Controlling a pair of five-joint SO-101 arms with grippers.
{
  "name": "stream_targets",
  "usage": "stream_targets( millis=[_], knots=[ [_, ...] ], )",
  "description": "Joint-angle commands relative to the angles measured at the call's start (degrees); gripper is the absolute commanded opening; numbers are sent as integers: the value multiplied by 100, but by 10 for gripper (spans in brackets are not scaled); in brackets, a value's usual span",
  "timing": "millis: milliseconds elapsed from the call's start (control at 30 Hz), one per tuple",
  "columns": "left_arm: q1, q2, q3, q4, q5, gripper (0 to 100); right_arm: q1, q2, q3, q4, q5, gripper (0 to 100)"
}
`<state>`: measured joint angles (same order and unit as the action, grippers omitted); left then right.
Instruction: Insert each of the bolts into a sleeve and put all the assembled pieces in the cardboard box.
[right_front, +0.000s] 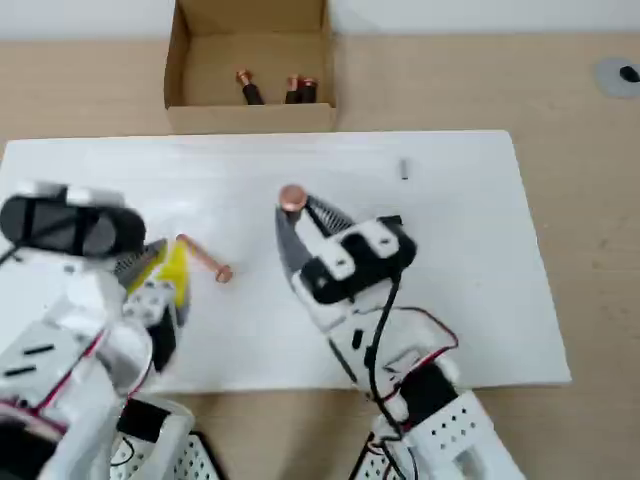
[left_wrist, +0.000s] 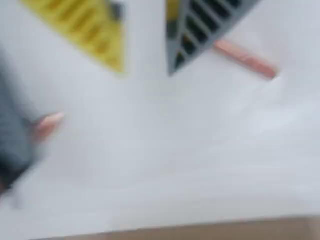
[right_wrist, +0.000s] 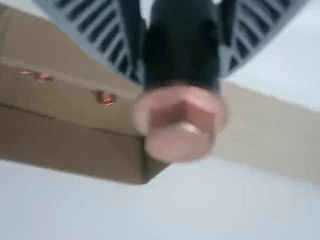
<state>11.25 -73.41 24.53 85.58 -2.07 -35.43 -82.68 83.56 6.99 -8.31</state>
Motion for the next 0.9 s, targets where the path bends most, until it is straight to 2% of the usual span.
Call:
stream_targets(
  millis=[0,267,467,633,867],
  knots=[
    [-501,180,-202,44,44,8,286,1033,-1349,-141,-53,9],
    [-1442,-347,-158,53,44,9,505,3741,-3538,-149,-53,9],
    [-2022,-1305,545,53,-18,10,629,5684,-5138,-149,-53,9],
    [-2092,-2070,1143,44,-378,10,787,7451,-6651,-149,-53,9],
    [-2084,-2703,1257,53,-396,10,1156,9974,-8840,-132,-53,9]
  ],
)
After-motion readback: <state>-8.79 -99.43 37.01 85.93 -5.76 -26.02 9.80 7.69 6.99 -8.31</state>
